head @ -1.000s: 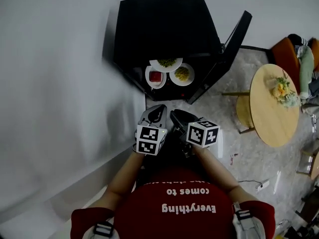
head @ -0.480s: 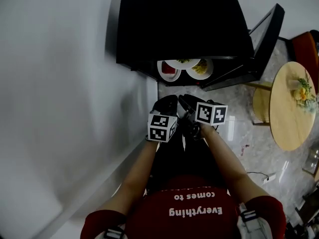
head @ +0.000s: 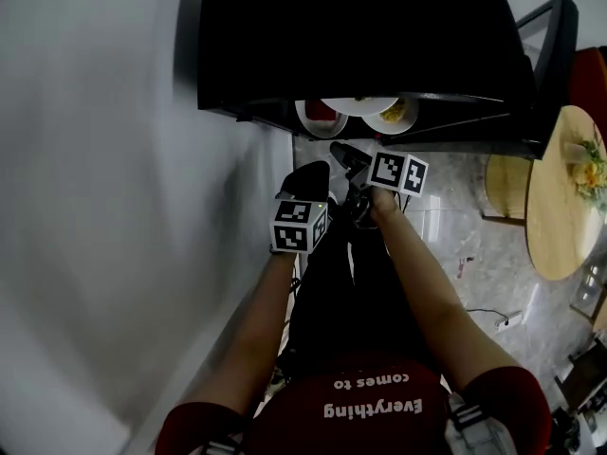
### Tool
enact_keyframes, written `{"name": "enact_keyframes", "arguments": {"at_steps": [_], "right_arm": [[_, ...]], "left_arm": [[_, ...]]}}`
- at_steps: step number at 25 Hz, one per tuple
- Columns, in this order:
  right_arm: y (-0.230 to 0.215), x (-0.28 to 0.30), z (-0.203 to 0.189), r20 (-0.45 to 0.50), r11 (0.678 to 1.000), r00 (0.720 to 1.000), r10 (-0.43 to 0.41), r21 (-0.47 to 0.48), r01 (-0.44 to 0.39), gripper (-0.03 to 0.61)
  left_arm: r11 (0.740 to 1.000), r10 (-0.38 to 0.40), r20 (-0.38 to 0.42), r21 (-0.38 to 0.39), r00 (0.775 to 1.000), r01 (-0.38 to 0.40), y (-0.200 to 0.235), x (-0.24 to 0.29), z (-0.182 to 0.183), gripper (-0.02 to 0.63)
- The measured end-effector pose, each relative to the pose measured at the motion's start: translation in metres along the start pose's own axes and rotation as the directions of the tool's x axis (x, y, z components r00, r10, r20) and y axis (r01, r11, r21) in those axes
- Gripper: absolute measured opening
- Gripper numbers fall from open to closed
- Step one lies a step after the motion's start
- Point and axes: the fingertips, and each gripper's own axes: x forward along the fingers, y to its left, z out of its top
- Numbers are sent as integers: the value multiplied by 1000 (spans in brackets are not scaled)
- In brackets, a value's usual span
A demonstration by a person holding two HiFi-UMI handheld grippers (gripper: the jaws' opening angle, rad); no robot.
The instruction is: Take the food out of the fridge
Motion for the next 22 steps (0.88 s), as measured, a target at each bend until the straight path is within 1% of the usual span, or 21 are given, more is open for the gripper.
{"name": "enact_keyframes", "arguments": {"at_steps": [4,6,10,13,15,17,20,22], "right_arm": [[-16,22,4,9,999,1000,15,46,-15,128],[-23,30,10,35,993,999,42,111,-46,129],[-39,45,17,95,956,990,102,266,-124,127],[-42,50,21,136,927,979,151,325,-188,127],[-42,54,22,152,915,972,179,336,-221,126],[-42,57,22,147,918,970,192,324,-231,119],[-37,58,22,150,922,966,209,299,-246,49],[-36,58,23,149,927,967,207,285,-243,46]], "left_arm": [[999,15,33,-39,999,-13,12,5,-5,6],[999,32,47,-41,998,-30,17,8,-8,6],[998,54,50,-27,997,-52,22,9,-18,6],[998,53,49,-32,997,-51,22,10,-23,6],[998,53,51,-37,997,-52,22,10,-25,6],[998,56,49,-37,997,-55,22,10,-27,6],[998,59,45,-41,997,-57,22,12,-29,6],[997,65,44,-46,997,-63,23,14,-29,6]]}}
